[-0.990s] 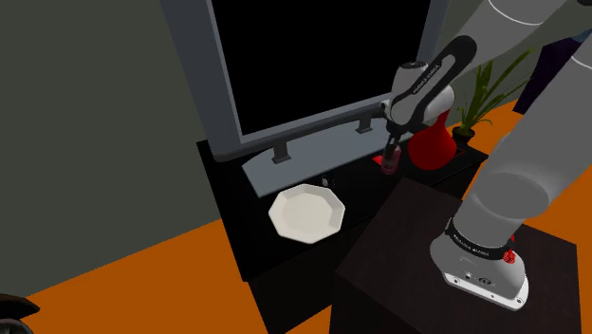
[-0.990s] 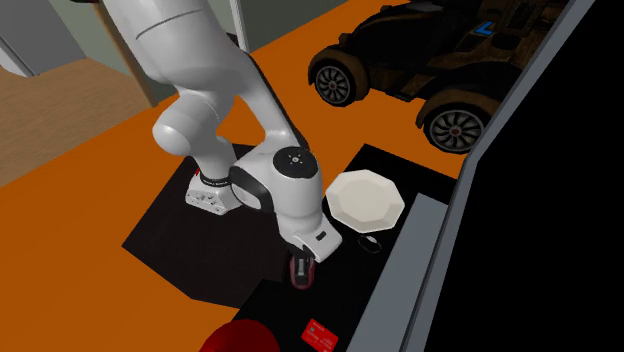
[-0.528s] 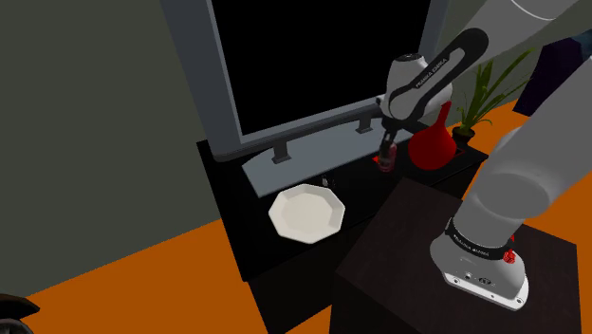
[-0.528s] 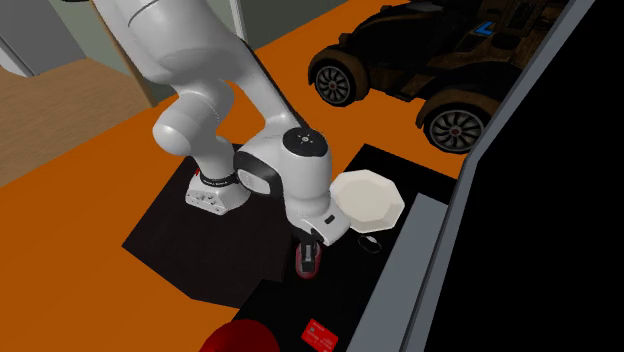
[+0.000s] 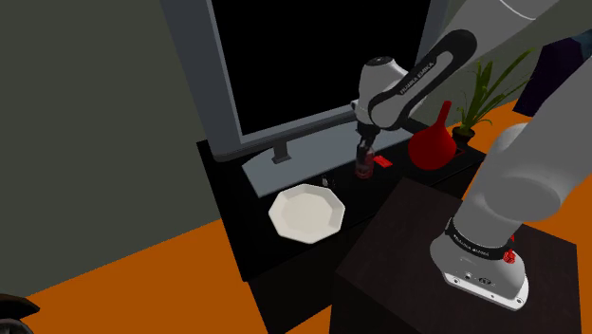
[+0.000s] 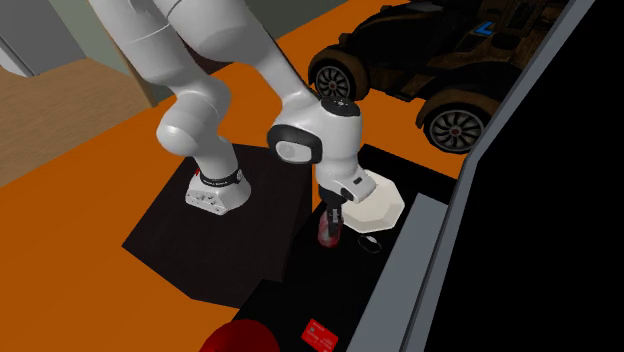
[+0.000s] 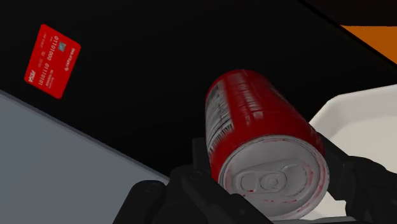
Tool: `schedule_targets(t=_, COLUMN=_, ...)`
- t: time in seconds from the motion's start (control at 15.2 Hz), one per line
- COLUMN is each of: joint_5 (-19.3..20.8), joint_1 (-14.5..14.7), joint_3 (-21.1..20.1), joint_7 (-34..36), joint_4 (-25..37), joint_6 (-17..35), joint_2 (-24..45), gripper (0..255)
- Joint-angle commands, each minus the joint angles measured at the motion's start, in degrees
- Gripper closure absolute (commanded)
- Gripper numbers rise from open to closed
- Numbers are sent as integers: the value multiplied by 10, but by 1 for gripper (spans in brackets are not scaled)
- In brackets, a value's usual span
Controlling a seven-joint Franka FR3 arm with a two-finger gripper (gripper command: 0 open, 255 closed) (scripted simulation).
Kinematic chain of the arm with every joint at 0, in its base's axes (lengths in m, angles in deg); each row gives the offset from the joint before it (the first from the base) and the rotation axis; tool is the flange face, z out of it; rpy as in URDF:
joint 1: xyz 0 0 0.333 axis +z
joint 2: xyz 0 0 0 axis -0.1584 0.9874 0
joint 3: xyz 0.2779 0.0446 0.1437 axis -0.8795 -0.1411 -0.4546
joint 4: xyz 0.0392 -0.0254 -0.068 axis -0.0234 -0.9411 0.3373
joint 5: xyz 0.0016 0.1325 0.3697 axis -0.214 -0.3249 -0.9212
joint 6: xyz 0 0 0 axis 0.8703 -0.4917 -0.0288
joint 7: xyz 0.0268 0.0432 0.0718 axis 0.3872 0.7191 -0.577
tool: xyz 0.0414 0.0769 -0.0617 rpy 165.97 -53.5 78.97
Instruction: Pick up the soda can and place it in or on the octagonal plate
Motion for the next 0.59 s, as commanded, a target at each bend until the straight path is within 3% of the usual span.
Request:
schedule_targets(t=0.0, joint_5=-14, joint_1=21, joint_3=-24, joint_7=31, joint_4=12, joint_6=-11, joint_2=5, gripper=255)
schedule_targets(t=0.53, joint_5=-63, joint_1=94, joint_3=-102, joint_7=136, joint_4=81, joint_6=-43, joint_2=56, gripper=255)
